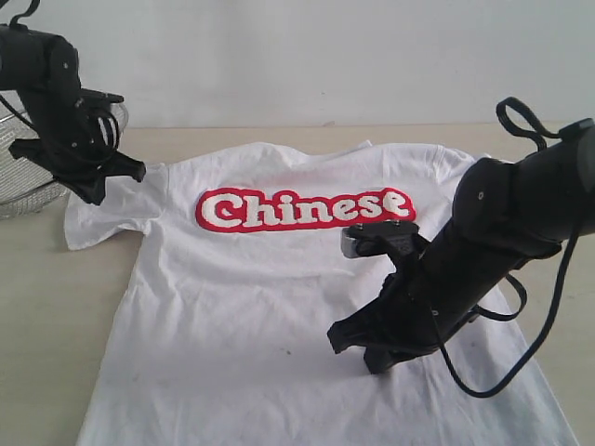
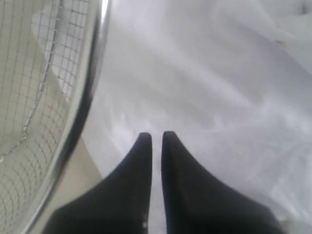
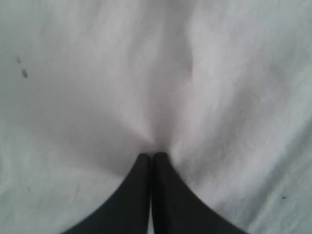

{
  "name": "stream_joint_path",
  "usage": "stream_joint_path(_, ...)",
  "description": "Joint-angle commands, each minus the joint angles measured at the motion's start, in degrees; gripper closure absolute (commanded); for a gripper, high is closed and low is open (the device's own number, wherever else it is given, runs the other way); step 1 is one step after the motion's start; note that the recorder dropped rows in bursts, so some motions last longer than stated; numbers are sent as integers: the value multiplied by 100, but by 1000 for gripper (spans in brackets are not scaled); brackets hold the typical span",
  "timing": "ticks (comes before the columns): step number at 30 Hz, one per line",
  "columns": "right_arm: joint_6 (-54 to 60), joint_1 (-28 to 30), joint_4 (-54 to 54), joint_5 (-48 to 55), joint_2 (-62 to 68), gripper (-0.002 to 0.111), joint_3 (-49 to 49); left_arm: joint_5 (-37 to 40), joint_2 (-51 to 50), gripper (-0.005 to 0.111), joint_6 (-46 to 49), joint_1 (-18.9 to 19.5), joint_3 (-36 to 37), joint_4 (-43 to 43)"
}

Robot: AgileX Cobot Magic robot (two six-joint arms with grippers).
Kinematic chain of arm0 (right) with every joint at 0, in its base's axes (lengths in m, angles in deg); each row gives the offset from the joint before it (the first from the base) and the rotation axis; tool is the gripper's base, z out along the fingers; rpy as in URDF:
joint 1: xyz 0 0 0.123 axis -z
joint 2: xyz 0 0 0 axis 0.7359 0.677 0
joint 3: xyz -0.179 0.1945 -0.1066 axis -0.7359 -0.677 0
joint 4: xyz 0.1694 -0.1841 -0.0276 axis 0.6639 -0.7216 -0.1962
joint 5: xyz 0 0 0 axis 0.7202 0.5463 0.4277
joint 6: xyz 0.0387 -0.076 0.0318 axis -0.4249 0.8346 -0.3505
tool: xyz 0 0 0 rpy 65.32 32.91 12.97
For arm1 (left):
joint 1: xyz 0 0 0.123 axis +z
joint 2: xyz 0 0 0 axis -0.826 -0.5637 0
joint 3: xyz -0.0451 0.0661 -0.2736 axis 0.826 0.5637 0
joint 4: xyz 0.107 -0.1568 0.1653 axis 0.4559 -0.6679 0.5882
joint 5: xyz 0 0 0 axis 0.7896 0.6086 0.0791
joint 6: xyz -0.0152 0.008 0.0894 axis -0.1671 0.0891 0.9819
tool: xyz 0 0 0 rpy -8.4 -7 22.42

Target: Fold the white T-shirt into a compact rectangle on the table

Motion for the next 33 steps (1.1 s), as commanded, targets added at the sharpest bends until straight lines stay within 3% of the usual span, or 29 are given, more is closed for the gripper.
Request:
stream_joint_path(1,-76,18,-175,-208,-269,109,-69,247,530,102,482,11,45,-1041)
stream_joint_path(4,-294,21,-217,-231,-506,109,-69,299,956,102,913,-35,452,-1755)
stream_joint_path(9,-621,21,-444,-218,-758,109,-69,182,1823,102,968,-204,1595,-1825)
stream_joint_path(15,-817,62,-604,-622,-735,109,-69,-790,2447,102,973,-690,3112,-1999)
stream_joint_path(18,-945,292,-604,-922,-735,109,-69,-1252,2372,102,1011,-985,3517,-2262)
stream_joint_path(24,-846,1034,-629,-472,-474,109,204,-1737,1912,102,1153,-1453,3600,-2394)
stream_joint_path(33,-537,1042,-642,-370,-282,109,111,-1685,1427,102,1153,-1481,3600,-2178)
